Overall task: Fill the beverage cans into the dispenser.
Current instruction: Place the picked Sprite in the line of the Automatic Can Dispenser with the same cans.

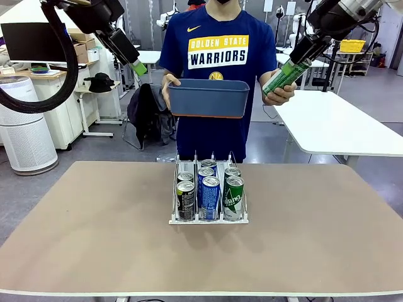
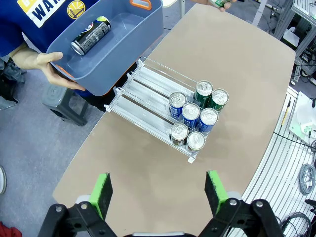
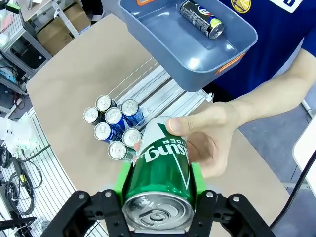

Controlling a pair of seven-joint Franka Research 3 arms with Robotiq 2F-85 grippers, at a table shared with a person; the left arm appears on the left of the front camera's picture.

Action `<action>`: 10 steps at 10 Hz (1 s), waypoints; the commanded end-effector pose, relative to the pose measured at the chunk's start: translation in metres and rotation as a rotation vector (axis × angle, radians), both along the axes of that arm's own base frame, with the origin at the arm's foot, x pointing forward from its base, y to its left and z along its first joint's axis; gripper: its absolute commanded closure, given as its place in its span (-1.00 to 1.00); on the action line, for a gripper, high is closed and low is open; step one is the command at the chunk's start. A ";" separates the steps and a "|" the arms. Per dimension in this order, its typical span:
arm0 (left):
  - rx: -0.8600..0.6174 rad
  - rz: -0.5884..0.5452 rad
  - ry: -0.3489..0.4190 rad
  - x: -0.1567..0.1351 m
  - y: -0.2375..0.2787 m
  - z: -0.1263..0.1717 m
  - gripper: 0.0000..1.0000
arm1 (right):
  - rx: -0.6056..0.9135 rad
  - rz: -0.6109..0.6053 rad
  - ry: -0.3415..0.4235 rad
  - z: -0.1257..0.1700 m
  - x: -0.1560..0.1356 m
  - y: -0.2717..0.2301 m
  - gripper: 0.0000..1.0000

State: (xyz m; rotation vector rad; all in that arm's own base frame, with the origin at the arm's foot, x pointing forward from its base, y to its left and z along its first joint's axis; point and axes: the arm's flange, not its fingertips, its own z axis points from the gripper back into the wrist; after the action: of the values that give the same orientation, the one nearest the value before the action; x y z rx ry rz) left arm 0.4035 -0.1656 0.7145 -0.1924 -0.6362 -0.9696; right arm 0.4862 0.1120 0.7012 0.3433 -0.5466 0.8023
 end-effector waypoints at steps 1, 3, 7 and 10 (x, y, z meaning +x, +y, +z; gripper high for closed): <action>0.000 0.003 -0.004 0.001 0.001 0.000 -1.00 | -0.001 -0.002 0.000 0.000 0.000 -0.001 0.99; 0.000 0.003 -0.004 0.001 0.001 0.000 -1.00 | -0.001 -0.002 0.000 0.000 0.000 -0.001 0.99; 0.000 0.003 -0.004 0.001 0.001 0.000 -1.00 | -0.001 -0.002 0.000 0.000 0.000 -0.001 0.99; 0.000 0.003 -0.004 0.001 0.001 0.000 -1.00 | -0.001 -0.002 0.000 0.000 0.000 -0.001 0.99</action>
State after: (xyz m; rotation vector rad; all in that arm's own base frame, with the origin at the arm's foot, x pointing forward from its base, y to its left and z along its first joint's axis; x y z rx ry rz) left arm 0.4035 -0.1656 0.7145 -0.1924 -0.6362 -0.9696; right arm 0.4869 0.1122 0.6991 0.3437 -0.5423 0.8019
